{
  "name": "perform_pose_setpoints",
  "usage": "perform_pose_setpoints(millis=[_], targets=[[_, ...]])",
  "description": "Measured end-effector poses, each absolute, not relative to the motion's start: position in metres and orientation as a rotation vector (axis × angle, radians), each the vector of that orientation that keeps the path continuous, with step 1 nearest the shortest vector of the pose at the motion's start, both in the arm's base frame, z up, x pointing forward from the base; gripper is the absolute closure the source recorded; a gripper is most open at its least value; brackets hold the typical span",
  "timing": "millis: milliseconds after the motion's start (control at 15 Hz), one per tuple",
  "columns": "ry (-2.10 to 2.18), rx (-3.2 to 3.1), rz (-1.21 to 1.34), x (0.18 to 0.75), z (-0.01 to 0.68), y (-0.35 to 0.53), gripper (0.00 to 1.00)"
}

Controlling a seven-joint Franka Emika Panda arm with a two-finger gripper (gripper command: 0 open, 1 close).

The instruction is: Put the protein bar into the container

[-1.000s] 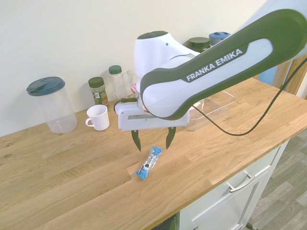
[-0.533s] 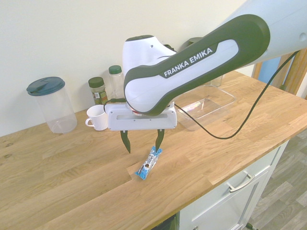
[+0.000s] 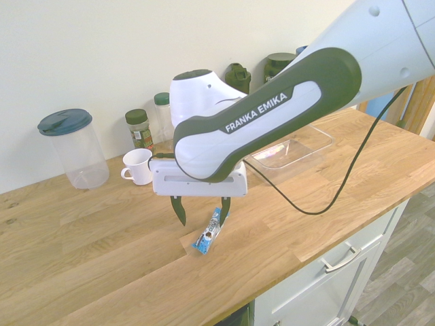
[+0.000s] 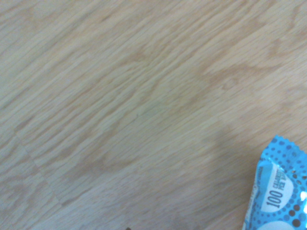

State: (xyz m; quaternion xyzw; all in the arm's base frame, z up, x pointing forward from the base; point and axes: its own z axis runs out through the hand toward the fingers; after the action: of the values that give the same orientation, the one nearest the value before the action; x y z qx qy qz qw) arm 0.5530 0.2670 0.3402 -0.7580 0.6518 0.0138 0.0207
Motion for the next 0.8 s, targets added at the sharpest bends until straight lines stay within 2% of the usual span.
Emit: perform_pose_setpoints(millis=[267,333,800], targets=[[2.045,-2.334,0.035,0.5554,0.3311,0.2662,0.00],[2.048,-2.333,0.035,0.5560,0.3302,0.2650,1.00],[2.056,-2.325,0.033,0.5576,0.3302,0.2620,1.00]])
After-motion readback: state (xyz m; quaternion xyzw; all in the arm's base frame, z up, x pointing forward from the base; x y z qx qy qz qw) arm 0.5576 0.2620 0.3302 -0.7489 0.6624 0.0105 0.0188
